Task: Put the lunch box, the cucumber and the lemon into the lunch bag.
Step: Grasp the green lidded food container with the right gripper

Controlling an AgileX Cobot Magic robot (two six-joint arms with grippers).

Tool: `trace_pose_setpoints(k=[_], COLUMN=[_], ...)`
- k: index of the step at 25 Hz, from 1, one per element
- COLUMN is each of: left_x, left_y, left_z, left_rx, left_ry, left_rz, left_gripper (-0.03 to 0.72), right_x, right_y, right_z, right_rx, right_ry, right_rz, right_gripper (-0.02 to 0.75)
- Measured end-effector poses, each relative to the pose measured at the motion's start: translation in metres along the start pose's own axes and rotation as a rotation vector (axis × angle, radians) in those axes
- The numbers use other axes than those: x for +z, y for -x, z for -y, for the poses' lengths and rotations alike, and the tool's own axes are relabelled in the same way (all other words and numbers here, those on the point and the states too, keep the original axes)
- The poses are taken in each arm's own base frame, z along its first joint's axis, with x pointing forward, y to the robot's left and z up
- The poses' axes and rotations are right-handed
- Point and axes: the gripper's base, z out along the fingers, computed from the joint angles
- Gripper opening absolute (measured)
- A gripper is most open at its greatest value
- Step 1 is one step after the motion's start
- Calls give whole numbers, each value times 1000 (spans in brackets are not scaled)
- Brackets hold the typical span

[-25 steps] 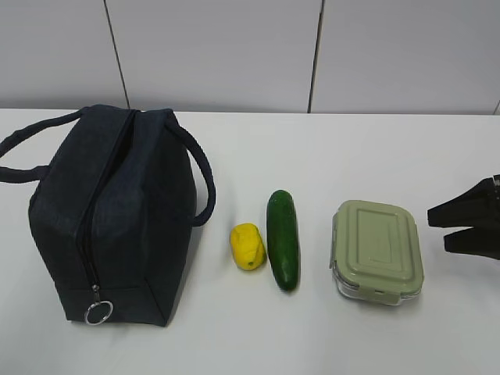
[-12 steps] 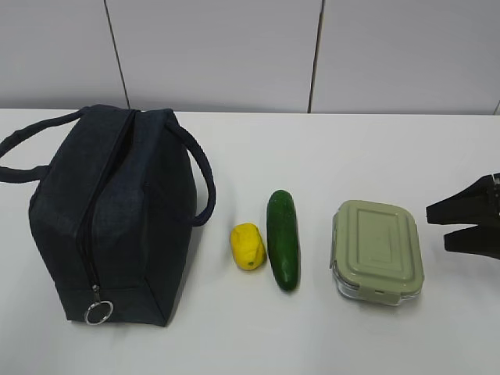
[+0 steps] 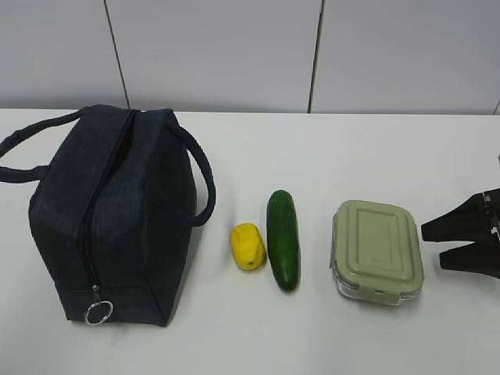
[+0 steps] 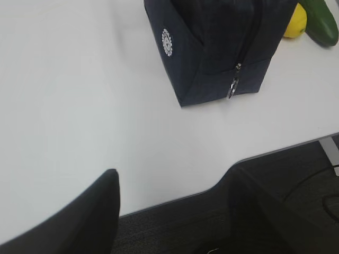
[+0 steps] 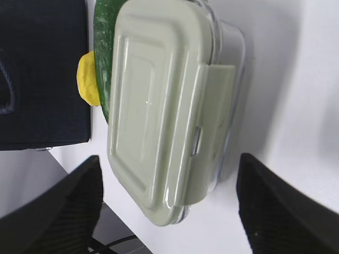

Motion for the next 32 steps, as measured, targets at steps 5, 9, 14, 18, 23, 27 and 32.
trace_pose_setpoints(k=[5,9,14,18,23,27,32], left_x=[0,0,0,0,0,0,0], left_y=[0,0,0,0,0,0,0], left_z=[0,0,0,0,0,0,0], left_rx=[0,0,0,0,0,0,0], left_ry=[0,0,0,0,0,0,0], left_rz=[0,0,0,0,0,0,0], left_gripper=[447,447,447,447,447,447,447], right_x=[3,3,5,5,5,10,18], right_y=[2,3,3,4,5,6,4], right_z=[2,2,5,5,5,12,24], right_rx=[-4,-8,-5,-27,-35,-4,38], right_ry=[23,27,33,36,38,52,69], right_rz=[27,37,40,50,58,69,63], right_gripper=[583,583,582,582,582,582,582])
